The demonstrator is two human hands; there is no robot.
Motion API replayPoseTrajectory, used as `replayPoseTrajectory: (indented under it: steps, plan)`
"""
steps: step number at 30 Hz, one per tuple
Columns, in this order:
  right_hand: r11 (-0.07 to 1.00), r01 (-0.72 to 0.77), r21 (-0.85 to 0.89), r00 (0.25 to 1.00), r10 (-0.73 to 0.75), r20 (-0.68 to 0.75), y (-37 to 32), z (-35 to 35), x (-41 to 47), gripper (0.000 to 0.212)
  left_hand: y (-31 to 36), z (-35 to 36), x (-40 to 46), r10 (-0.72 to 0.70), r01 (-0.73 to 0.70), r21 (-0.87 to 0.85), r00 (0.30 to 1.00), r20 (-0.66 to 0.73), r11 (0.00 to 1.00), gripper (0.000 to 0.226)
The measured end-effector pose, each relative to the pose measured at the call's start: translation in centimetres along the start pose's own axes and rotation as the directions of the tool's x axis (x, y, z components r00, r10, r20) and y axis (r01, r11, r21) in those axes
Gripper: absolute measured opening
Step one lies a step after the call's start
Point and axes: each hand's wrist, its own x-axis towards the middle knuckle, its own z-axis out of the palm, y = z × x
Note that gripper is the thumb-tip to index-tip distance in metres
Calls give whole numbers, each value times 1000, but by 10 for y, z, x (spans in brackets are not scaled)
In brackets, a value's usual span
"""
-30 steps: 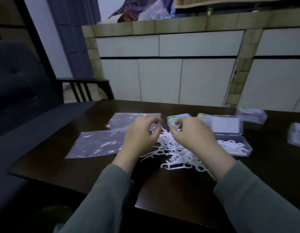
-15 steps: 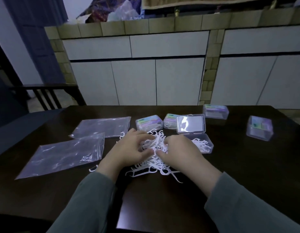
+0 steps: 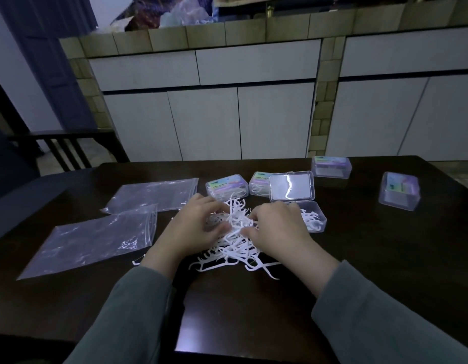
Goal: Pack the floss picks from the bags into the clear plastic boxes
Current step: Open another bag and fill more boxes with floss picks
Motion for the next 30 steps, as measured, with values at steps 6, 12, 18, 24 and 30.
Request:
replayPoseTrajectory:
  steps: [6, 12, 18, 24, 30]
  plan:
    - [995, 0, 105, 999, 5, -49, 4, -2, 2, 39, 3, 0, 2, -5, 5, 2, 996, -89, 1000, 18]
    - [982, 35, 184, 991, -10, -135, 9, -3, 3, 33, -4, -1, -1, -13, 3, -62, 985, -172, 998, 15]
    - [972, 13, 234, 990, 21, -140, 14, -4, 3, 26, -6, -2, -3, -63, 10, -193, 960, -271, 981, 7]
    - [960, 30, 278, 982, 23, -186, 19, -6, 0, 21, -6, -3, -5, -118, 19, -271, 928, -354, 962, 7]
    - [923, 54, 380, 971, 39, -234, 18, -7, 0, 18, 0, -8, -8, -164, 33, -313, 900, -403, 949, 11]
